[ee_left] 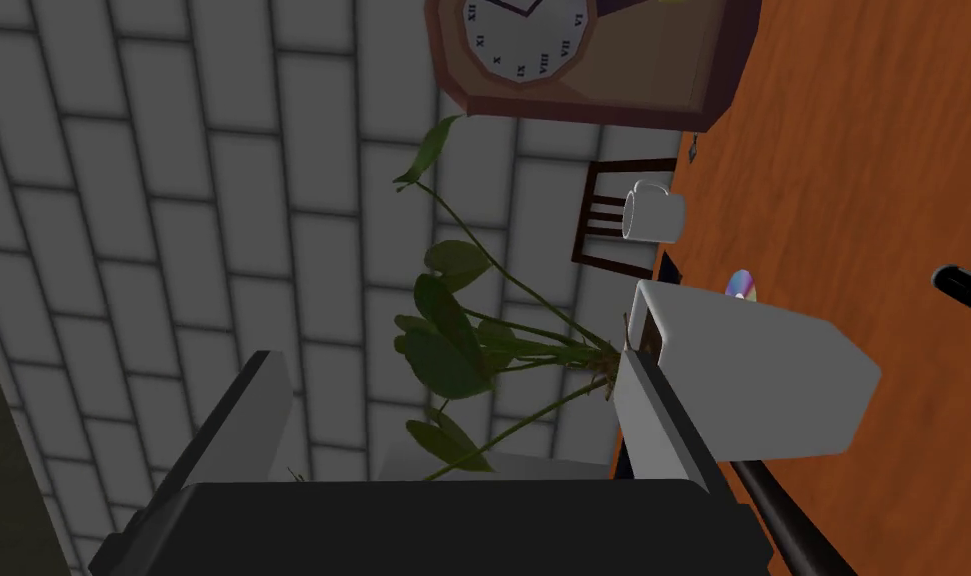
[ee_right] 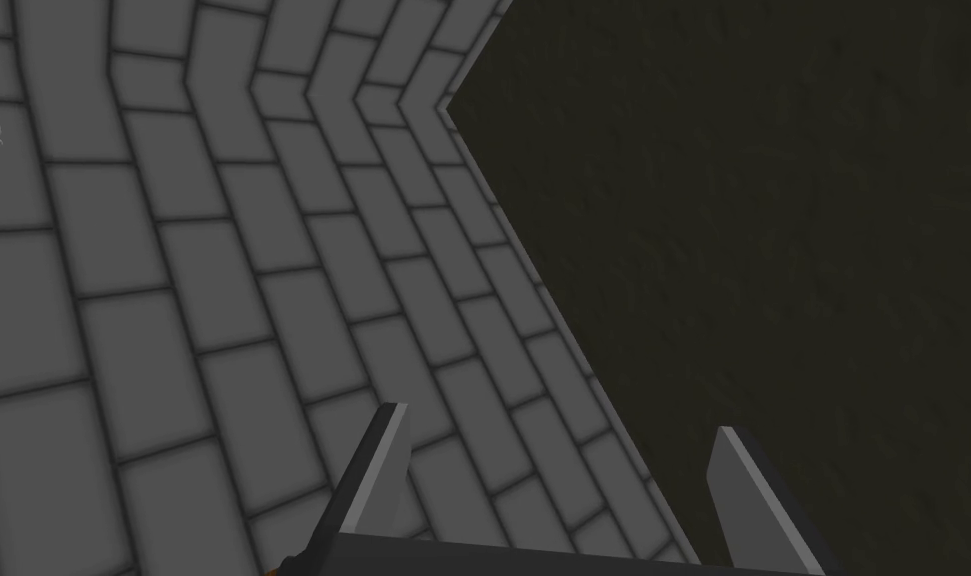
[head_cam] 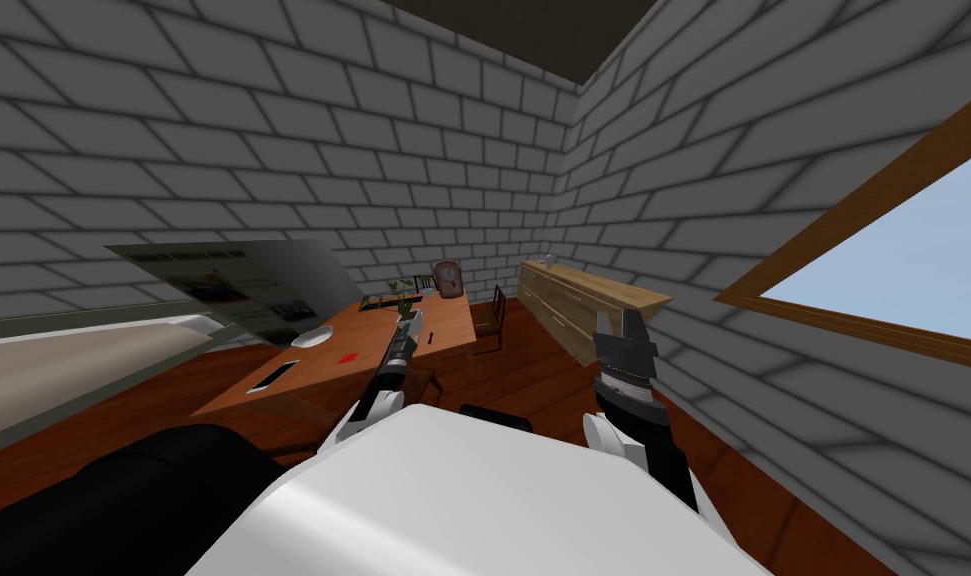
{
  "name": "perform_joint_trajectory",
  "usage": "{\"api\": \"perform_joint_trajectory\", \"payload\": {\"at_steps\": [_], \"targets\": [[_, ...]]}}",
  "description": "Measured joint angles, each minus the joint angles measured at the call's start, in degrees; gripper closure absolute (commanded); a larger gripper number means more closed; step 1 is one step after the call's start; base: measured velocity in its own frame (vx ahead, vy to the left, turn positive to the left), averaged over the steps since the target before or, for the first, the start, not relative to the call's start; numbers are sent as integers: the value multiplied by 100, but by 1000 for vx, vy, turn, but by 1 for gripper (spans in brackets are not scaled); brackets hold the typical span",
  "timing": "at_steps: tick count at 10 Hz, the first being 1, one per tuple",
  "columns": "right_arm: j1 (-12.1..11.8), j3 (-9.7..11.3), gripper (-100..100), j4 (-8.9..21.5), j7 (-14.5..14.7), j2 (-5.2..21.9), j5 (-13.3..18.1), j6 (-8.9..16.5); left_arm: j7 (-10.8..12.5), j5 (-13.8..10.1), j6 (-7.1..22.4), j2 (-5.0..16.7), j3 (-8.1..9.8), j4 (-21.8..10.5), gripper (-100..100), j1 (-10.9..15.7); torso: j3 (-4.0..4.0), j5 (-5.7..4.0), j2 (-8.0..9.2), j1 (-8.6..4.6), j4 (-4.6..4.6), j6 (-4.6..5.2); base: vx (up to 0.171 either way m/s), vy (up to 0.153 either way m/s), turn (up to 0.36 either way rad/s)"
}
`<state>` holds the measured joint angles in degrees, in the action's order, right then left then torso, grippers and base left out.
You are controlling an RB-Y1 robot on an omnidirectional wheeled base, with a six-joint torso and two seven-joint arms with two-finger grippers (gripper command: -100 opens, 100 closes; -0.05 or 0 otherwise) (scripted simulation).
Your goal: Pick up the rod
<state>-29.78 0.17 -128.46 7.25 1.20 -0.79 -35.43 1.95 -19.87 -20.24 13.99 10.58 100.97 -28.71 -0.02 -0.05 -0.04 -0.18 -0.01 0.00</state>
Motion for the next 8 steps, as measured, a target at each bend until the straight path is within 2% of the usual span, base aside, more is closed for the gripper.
{"api": "perform_joint_trajectory", "payload": {"at_steps": [1,4,7,8], "targets": [[0,0,0,0,0,0,0,0,73,-165,131,52,104,-130,-100,7,-1,-1,-2,-8,0,0,18,-60,5],[0,0,0,0,0,0,0,0,210,-435,163,121,192,-730,-100,25,-2,2,-3,2,-1,1,18,-40,-1],[0,0,0,0,0,0,0,0,403,-836,567,285,457,-1058,-100,-29,-6,-1,-11,-3,-2,0,35,-52,1],[0,0,0,0,0,0,0,0,418,-867,573,284,459,-1240,-100,13,-4,1,-6,7,-1,1,38,-51,-17]]}}
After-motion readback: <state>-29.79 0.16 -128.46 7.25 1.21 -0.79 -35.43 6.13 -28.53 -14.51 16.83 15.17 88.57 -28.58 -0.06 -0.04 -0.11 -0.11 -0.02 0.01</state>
